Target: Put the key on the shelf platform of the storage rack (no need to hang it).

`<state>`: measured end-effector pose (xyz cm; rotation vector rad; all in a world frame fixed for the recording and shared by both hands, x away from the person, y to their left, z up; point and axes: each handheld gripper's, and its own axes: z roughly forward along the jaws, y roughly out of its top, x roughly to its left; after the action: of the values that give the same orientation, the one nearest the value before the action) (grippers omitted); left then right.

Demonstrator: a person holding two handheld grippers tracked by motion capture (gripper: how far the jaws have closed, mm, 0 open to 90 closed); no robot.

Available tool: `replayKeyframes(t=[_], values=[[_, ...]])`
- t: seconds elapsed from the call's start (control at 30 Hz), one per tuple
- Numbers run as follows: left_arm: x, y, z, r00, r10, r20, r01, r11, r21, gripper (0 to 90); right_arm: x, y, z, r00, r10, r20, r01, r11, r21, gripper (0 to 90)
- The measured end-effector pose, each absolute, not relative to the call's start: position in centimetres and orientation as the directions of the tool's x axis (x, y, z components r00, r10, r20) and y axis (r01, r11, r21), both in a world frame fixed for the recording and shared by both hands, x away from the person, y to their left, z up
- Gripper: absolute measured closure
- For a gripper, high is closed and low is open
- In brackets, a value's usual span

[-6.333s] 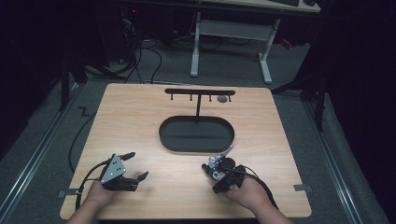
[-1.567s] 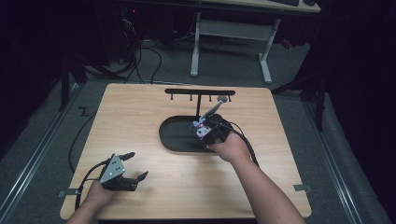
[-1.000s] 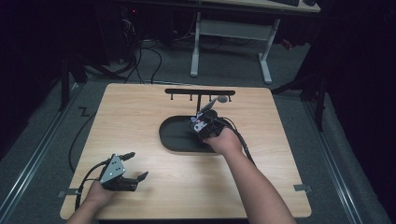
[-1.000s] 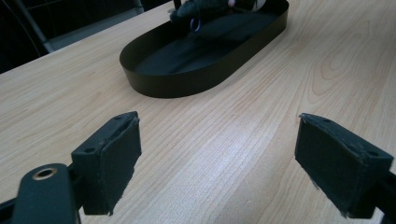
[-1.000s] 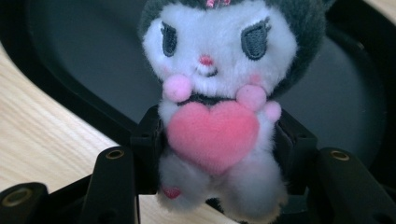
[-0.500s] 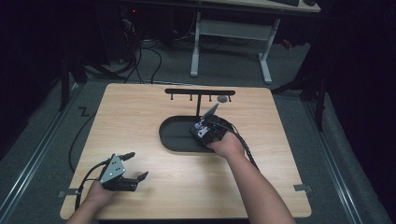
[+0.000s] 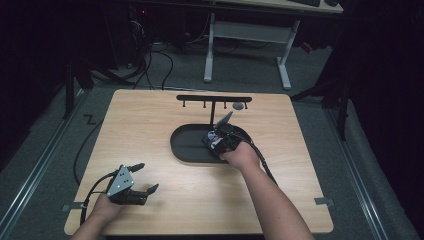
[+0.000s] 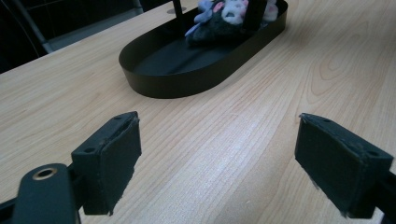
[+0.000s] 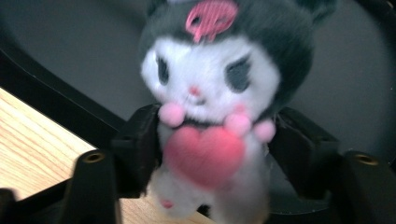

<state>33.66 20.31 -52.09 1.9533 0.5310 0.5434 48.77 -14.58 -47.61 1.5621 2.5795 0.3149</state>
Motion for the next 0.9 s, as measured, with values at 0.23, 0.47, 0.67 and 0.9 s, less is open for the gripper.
replayKeyframes(t=[0.23,0.47,0.67,0.9], values=[[33.6,20.3,-52.1,0.802,0.579,0.146,0.129,-0.406,0.905,15.4,48.3,-14.7,-46.5,-0.449,0.894,0.009,0.864,0.431,0.260,27.5],[33.6,20.3,-52.1,0.801,0.582,0.145,0.130,-0.404,0.906,15.4,47.4,-15.1,-45.2,-0.453,0.891,0.001,0.854,0.434,0.286,26.7],[33.6,20.2,-52.1,0.800,0.583,0.144,0.130,-0.403,0.906,15.4,46.5,-16.2,-44.0,-0.459,0.888,-0.027,0.841,0.444,0.310,27.4],[33.6,20.2,-52.1,0.799,0.582,0.151,0.128,-0.410,0.903,15.4,45.5,-16.7,-43.5,-0.475,0.877,-0.073,0.820,0.471,0.325,29.4]])
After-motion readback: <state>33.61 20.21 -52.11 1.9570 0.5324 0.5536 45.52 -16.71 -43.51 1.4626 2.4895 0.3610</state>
